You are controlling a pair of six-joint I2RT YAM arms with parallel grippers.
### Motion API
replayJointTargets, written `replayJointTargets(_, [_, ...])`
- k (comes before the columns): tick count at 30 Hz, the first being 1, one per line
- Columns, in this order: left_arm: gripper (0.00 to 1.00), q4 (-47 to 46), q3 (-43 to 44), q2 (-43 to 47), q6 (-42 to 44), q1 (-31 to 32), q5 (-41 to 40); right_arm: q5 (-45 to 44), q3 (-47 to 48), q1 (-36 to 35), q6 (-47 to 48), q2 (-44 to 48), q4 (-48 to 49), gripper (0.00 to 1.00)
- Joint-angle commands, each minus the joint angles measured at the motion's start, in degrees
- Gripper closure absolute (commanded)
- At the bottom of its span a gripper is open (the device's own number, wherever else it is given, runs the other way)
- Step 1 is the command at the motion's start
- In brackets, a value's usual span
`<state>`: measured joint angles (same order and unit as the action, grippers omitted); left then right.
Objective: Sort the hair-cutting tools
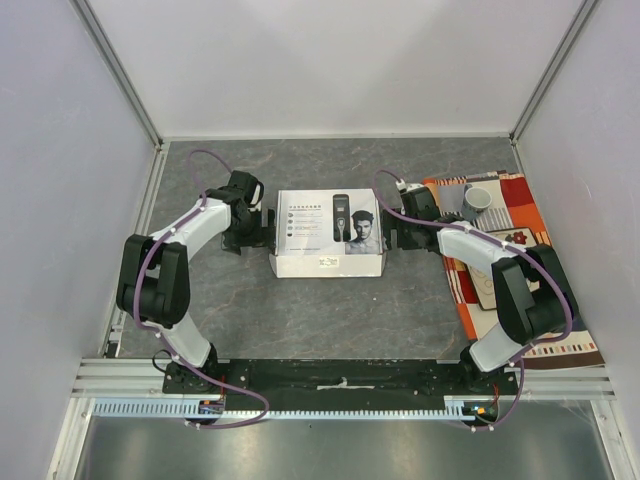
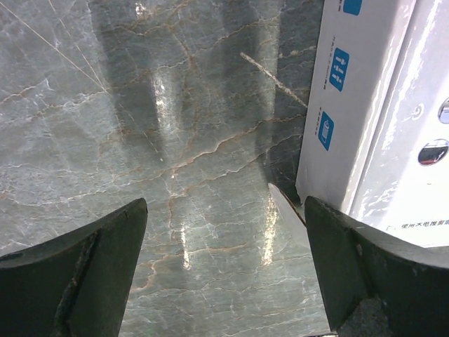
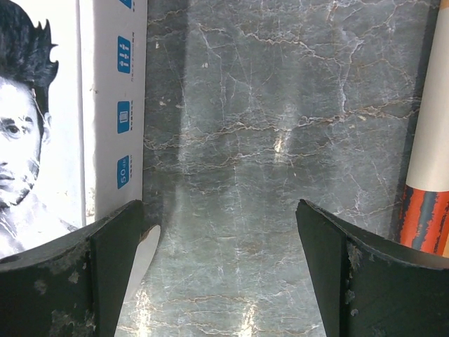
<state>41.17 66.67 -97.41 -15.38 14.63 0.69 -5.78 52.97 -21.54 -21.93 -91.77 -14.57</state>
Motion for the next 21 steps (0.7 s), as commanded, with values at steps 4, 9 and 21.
replayJointTargets(4, [0.01, 0.0, -0.8, -0.2, -1.2, 0.0, 2.6, 1.7, -0.6, -0.2, -0.5, -0.6, 0.9, 0.02])
replayJointTargets(9, [0.02, 0.7, -1.6, -0.1, -1.1, 0.0, 3.0, 2.0, 0.2, -0.3, 0.0, -0.9, -1.7, 0.02])
replayJointTargets(21, [0.04, 1.8, -2.6, 0.5, -0.8, 0.0, 7.2, 3.5, 0.7, -1.0, -0.1, -1.7, -8.3, 0.02])
